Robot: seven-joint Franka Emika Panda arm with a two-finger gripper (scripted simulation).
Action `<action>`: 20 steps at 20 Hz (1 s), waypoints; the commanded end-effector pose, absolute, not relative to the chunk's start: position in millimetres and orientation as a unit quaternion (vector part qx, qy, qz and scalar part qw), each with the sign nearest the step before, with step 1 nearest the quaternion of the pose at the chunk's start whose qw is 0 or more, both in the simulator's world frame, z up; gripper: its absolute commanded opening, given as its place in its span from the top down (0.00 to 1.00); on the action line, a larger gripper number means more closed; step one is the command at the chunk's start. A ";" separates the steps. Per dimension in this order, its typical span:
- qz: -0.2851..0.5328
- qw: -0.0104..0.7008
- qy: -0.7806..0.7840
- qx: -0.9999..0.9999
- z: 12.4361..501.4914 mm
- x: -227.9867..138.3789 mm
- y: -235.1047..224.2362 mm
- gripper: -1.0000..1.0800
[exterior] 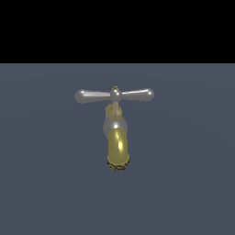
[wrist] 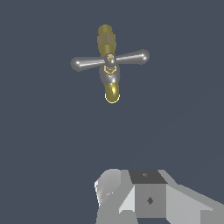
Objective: Turn on the faucet by rotating a designated handle.
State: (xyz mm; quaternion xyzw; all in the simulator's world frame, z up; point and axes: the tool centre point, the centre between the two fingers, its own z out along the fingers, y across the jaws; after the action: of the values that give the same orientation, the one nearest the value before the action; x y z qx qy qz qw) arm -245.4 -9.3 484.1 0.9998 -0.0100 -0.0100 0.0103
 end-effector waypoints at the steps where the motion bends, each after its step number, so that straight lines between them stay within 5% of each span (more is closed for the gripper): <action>1: -0.010 0.010 -0.010 1.000 484.1 -245.4 -9.3 1.00; 20: 0.006 0.003 -0.044 0.999 486.8 -229.1 -2.9 1.00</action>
State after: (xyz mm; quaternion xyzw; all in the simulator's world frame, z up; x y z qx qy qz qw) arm -231.9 -3.5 488.3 0.9992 -0.0382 0.0063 0.0038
